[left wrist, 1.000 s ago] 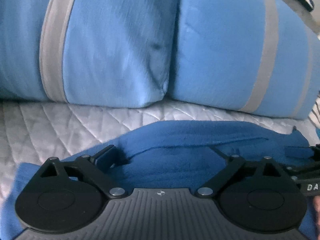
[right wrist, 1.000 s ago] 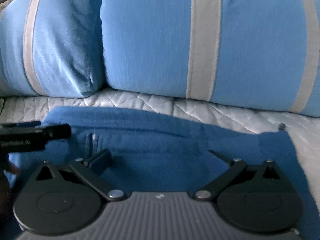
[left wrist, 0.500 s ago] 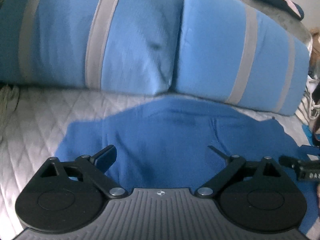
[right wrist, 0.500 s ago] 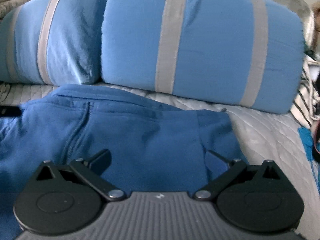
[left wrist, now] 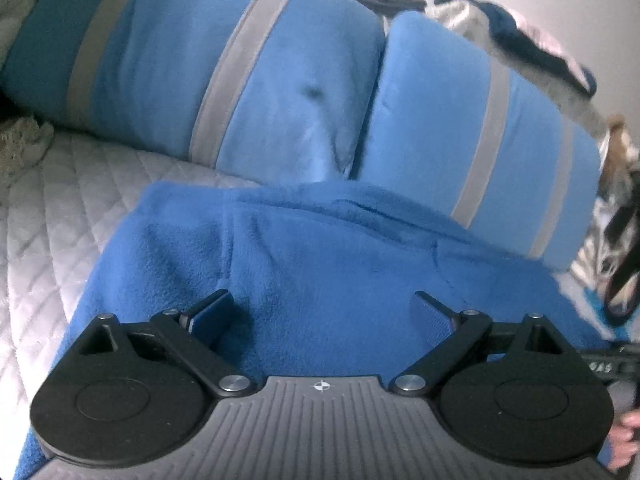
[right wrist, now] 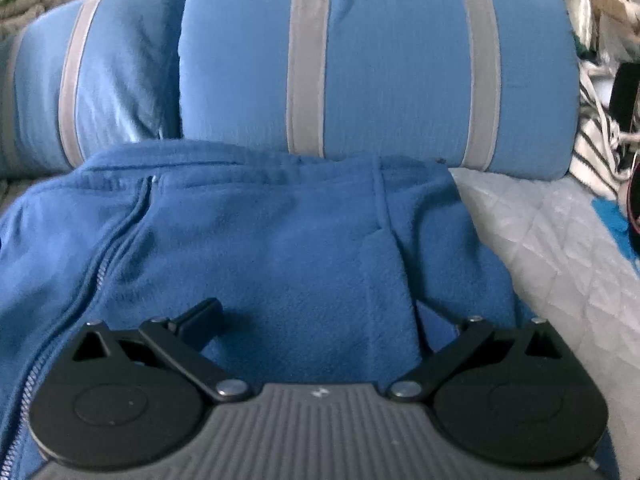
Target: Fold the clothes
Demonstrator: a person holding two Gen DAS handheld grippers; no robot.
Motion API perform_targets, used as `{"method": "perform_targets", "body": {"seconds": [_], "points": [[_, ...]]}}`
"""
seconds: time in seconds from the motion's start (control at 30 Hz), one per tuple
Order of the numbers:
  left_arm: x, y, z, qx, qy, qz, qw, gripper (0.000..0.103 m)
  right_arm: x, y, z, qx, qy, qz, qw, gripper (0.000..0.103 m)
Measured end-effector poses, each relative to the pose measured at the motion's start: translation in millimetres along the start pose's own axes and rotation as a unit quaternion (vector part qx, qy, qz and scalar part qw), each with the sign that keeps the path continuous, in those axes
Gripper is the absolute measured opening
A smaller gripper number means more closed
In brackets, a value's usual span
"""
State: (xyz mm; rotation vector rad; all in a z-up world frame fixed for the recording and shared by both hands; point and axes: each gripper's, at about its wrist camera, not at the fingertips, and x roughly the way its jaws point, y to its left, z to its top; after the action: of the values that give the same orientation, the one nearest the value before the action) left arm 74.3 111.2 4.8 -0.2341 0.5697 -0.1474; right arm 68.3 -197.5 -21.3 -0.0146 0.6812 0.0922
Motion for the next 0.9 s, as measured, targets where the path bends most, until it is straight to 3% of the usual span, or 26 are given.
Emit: {"method": "perform_targets", "body": {"seconds": [0.17,0.27,0.33,0.43,0.57,0.67,0.9], "points": [[-11.8,-16.0,-0.2,0.042,0.009,0.034,0.9985,0.097,-14.1,4.8,8.8,-0.045,-0.008,0.009,0.999,0.103],[-32.8,-17.4,3.4,0.054,-0.024,0.035,0.9977,0.097,-43.5,-5.0,17.0,-0.057,-0.085,0.035,0.994,0.103],[-37.6,-10.7,6.0,0.061,-0.035,0.035,0.9969,0.097,-50.5,-12.9,20.6,-0.07,-0.106,0.019,0.992,0.103],[-29.1,7.4,7.9,0.015,0.003,0.051,0.9986,0.097,-41.2,-23.3,23.1,-0.082,-0.09,-0.018,0.992,0.103],[-15.3,32.6,1.7,-0.057,0.026,0.036,0.9974,0.097,-4.8,-33.7,17.2,-0.051,-0.015,-0.022,0.998,0.103],[-11.3,27.9,0.9,-0.043,0.027,0.049,0.9975,0.097,14.6,-37.5,15.3,-0.032,0.026,-0.02,0.999,0.103],[-5.7,-3.3,3.6,0.04,0.064,0.117,0.9902,0.097,6.5,-29.2,19.7,-0.049,0.023,-0.04,0.998,0.103]]}}
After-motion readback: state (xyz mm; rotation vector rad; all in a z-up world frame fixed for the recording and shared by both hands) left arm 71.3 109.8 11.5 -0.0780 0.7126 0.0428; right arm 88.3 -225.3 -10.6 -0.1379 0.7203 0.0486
